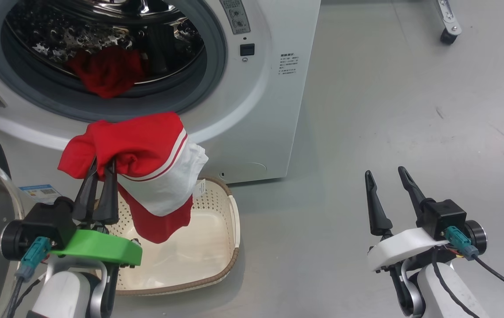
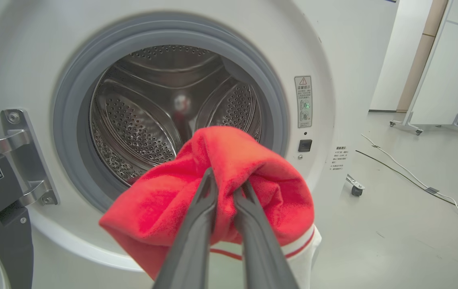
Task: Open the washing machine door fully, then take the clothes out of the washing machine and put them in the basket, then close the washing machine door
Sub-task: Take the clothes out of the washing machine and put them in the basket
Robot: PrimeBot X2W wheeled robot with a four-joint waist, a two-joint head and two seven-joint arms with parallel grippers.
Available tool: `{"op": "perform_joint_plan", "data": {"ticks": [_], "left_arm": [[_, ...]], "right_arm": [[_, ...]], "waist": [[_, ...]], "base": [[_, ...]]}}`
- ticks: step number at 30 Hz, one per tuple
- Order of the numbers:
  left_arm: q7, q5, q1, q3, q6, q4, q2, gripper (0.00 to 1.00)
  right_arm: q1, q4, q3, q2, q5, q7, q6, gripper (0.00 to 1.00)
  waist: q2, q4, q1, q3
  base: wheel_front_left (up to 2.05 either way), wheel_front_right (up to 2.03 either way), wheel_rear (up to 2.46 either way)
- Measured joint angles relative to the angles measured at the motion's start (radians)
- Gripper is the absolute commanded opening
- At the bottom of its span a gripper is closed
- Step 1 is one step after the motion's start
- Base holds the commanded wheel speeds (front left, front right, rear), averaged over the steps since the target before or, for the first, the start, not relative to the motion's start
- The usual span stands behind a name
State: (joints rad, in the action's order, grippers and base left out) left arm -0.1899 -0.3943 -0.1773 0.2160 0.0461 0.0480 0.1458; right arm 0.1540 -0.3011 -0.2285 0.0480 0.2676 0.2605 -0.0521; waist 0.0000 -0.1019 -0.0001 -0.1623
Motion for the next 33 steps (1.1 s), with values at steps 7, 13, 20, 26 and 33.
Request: {"op": "perform_joint_plan", "data": {"ticks": [7, 13, 20, 26, 33], "left_arm": [[0.013, 0.0, 0.017, 0.008, 0.006, -0.005, -0.005, 0.0], [0.023, -0.005, 0.017, 0.006, 0.012, 0.021, -0.01, 0.0], [0.029, -0.016, -0.007, -0.01, 0.012, 0.108, -0.016, 0.0], [0.035, -0.028, -0.077, -0.039, 0.012, 0.208, -0.012, 0.0], [0.044, -0.071, -0.176, -0.067, 0.012, 0.334, -0.025, 0.0]], "right_arm": [[0.004, 0.022, 0.004, 0.0, -0.019, 0.0, 0.009, 1.0], [0.029, 0.048, 0.01, 0.0, -0.028, 0.0, 0.01, 1.0], [0.061, 0.07, 0.02, 0.0, -0.031, 0.0, 0.01, 1.0], [0.1, 0.095, 0.018, 0.0, -0.031, 0.0, 0.01, 1.0], [0.137, 0.116, 0.017, 0.0, -0.031, 0.0, 0.01, 1.0]], "waist": [[0.0, -0.002, 0.0, -0.047], [0.0, -0.01, 0.0, -0.105], [0.0, -0.024, 0.0, -0.191], [0.0, -0.044, 0.0, -0.271], [0.0, -0.071, 0.0001, -0.369]], "base": [[0.0, 0.0, 0.0], [0.0, 0.0, 0.0], [0.0, 0.0, 0.0], [0.0, 0.0, 0.0], [0.0, 0.0, 0.0]]}}
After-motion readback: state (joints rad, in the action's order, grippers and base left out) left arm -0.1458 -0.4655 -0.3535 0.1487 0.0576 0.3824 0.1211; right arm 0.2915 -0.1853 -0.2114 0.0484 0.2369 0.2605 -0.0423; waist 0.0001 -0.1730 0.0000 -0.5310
